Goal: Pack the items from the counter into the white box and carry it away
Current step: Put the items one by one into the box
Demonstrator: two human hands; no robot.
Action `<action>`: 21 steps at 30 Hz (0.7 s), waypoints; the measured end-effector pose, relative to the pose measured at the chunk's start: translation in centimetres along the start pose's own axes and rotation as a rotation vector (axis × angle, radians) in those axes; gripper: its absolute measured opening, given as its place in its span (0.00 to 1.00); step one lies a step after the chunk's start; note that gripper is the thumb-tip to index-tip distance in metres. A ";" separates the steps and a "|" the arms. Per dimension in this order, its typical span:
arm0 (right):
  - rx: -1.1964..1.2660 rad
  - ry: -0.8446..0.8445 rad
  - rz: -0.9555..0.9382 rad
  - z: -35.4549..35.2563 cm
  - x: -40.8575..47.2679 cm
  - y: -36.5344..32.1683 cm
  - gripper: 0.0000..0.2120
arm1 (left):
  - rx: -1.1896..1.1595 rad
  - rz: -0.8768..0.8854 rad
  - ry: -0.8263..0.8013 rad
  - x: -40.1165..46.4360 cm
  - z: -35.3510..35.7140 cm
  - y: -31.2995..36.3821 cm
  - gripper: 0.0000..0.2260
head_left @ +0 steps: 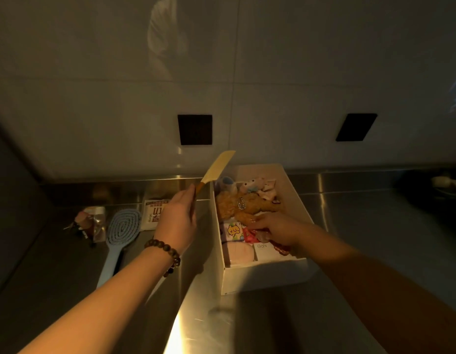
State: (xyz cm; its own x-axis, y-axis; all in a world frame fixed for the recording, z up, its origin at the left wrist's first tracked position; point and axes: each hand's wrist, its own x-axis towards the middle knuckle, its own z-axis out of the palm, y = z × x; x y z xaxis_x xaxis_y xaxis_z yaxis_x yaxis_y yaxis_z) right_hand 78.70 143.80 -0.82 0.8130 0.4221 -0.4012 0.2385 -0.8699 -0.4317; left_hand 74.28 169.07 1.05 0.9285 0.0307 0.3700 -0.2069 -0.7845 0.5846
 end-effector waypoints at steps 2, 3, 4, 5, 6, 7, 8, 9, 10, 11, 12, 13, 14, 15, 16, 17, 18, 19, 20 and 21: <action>-0.222 0.023 -0.016 0.2 0.4 0.4 0.19 | -0.007 0.001 -0.011 -0.1 0.2 -0.2 0.20; -0.293 0.061 -0.008 0.0 0.4 0.7 0.19 | -0.008 0.004 -0.016 -0.1 0.3 -0.3 0.20; -0.330 0.108 0.007 -0.1 0.4 0.9 0.18 | -0.014 0.007 -0.022 -0.2 0.4 -0.3 0.21; -0.369 0.160 0.025 -0.3 0.3 1.1 0.17 | -0.023 0.012 -0.027 -0.1 0.4 -0.3 0.21; -0.343 0.230 0.036 -0.6 0.1 1.1 0.16 | -0.033 0.017 -0.029 -0.1 0.5 -0.3 0.20; -0.293 0.300 -0.008 -0.6 -0.1 1.2 0.17 | -0.039 0.022 -0.030 -0.1 0.6 -0.3 0.20; -0.195 0.380 -0.007 -0.4 -0.1 1.2 0.17 | -0.040 0.024 -0.029 -0.1 0.7 -0.3 0.20; -0.172 0.436 0.005 -0.4 -0.1 1.2 0.19 | -0.039 0.026 -0.029 -0.1 0.8 -0.3 0.20; -0.190 0.398 0.043 -0.4 -0.2 1.0 0.19 | -0.040 0.029 -0.030 0.0 1.0 -0.2 0.20; -0.263 0.359 0.078 -0.3 -0.1 1.0 0.18 | -0.041 0.033 -0.035 0.0 1.2 -0.2 0.20; -0.292 0.319 0.100 -0.2 -0.1 1.1 0.14 | -0.042 0.035 -0.043 0.0 1.3 -0.2 0.20; -0.304 0.264 0.092 -0.1 -0.3 1.1 0.11 | -0.043 0.034 -0.051 0.0 1.4 -0.1 0.19; -0.341 0.220 0.089 0.2 -0.6 1.1 0.11 | -0.045 0.030 -0.055 0.0 1.5 -0.1 0.19; -0.387 0.197 0.126 0.2 -0.8 0.8 0.10 | -0.046 0.024 -0.053 0.0 1.6 -0.1 0.19; -0.402 0.207 0.175 0.1 -0.9 0.4 0.10 | -0.047 0.022 -0.048 -0.1 1.7 0.0 0.19; -0.302 0.279 0.224 -0.1 -0.9 -0.1 0.09 | -0.048 0.025 -0.041 -0.1 1.7 0.2 0.19; -0.135 0.361 0.220 -0.4 -0.9 -0.9 0.10 | -0.053 0.036 -0.030 0.0 1.8 0.4 0.18; 0.112 0.437 0.182 -0.8 -0.8 -2.0 0.11 | -0.067 0.055 -0.017 0.0 1.9 0.7 0.17; 0.379 0.491 0.133 -1.2 -0.7 -3.1 0.13 | -0.086 0.076 -0.009 0.1 2.1 1.1 0.17; 0.669 0.489 0.095 -1.8 -0.3 -4.2 0.14 | -0.102 0.093 -0.010 0.1 2.4 1.6 0.17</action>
State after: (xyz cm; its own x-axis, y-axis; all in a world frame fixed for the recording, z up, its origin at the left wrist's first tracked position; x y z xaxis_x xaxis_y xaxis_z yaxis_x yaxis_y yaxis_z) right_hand 78.43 146.90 2.55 0.9895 0.0615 -0.1308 -0.0835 -0.4956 -0.8645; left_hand 74.74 166.33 0.32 0.9068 -0.0453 0.4191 -0.3219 -0.7164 0.6190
